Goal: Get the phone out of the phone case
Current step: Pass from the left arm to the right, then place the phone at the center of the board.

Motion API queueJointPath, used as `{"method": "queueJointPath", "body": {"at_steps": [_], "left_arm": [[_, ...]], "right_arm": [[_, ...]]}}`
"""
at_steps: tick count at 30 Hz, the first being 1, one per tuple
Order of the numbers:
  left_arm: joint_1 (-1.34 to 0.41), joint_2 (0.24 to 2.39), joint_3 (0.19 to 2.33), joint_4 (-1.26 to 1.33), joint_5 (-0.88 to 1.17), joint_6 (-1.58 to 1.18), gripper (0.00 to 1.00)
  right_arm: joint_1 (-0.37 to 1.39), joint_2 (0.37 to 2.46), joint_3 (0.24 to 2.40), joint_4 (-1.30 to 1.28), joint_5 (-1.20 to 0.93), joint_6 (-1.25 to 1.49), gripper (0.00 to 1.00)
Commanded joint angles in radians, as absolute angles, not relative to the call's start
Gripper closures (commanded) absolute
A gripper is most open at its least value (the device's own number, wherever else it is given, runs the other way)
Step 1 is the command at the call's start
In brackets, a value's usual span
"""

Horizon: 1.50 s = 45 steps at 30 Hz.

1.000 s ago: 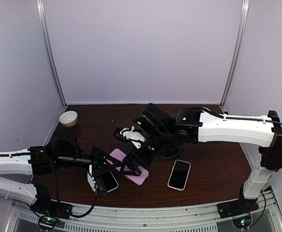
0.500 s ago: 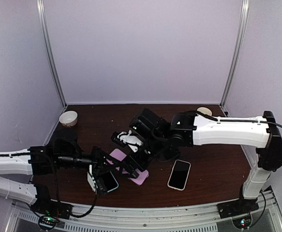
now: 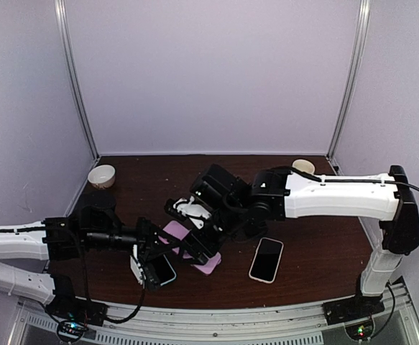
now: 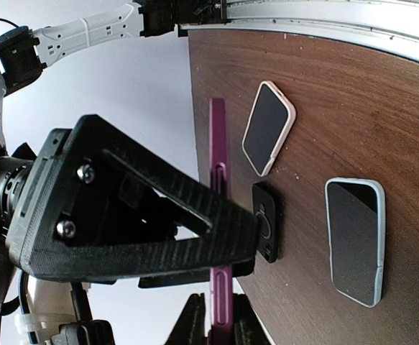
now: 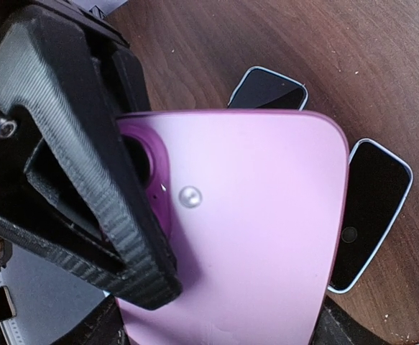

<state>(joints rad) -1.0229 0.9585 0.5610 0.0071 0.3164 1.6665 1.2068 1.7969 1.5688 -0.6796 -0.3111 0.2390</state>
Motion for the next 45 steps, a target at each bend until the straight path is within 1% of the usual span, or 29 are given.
{"method": "queueJointPath", "body": {"at_steps": [1,3,4,5,7,10,15,22,27,31,32,33,36,39,43,45], "left_arm": [[-1.027,0.966,0.569,0.141,0.298,1.613,0.82],[-1.028,0.966,0.555,0.184,0.291,1.592,0.7],[-1.027,0.965,0.554,0.199,0.286,1.576,0.62],[-1.027,0.964,0.555,0.198,0.285,1.571,0.57],[-1.028,0.966,0.554,0.196,0.275,1.559,0.51],[-1.028,0.967,0.552,0.198,0.259,1.541,0.48],[-1.028,0.98,0.555,0.216,0.201,1.499,0.47],[-1.021,1.022,0.606,0.24,0.182,1.231,0.4],[-1.021,1.084,0.697,0.203,0.118,0.96,0.28],[-1.021,1.118,0.766,0.16,0.094,0.756,0.18],[-1.021,1.119,0.771,0.162,0.103,0.714,0.13],[-1.022,1.12,0.772,0.171,0.112,0.67,0.04],[-1.021,1.137,0.79,0.177,0.102,0.536,0.02],[-1.024,1.186,0.864,0.104,0.029,0.352,0.02],[-1.024,1.295,1.038,-0.084,-0.125,0.039,0.02],[-1.024,1.373,1.135,-0.204,-0.12,-0.055,0.02]], "right_arm": [[1.21,1.746,1.577,-0.656,-0.23,0.246,0.36],[1.205,1.722,1.554,-0.648,-0.199,0.253,0.37],[1.2,1.713,1.544,-0.645,-0.187,0.258,0.37],[1.195,1.703,1.535,-0.646,-0.181,0.261,0.37],[1.188,1.684,1.516,-0.647,-0.168,0.267,0.38],[1.179,1.656,1.489,-0.652,-0.146,0.274,0.38],[1.16,1.599,1.431,-0.654,-0.112,0.294,0.39],[1.086,1.504,1.314,-0.674,-0.027,0.37,0.4],[1.01,1.426,1.198,-0.7,0.026,0.419,0.4],[0.907,1.347,1.091,-0.715,0.052,0.464,0.4],[0.884,1.328,1.063,-0.716,0.055,0.469,0.4],[0.859,1.31,1.039,-0.716,0.058,0.472,0.39],[0.787,1.274,0.975,-0.726,0.067,0.479,0.39],[0.708,1.259,0.919,-0.719,0.055,0.487,0.38],[0.61,1.278,0.88,-0.698,0.038,0.491,0.35],[0.571,1.303,0.874,-0.687,0.029,0.484,0.35]]}}
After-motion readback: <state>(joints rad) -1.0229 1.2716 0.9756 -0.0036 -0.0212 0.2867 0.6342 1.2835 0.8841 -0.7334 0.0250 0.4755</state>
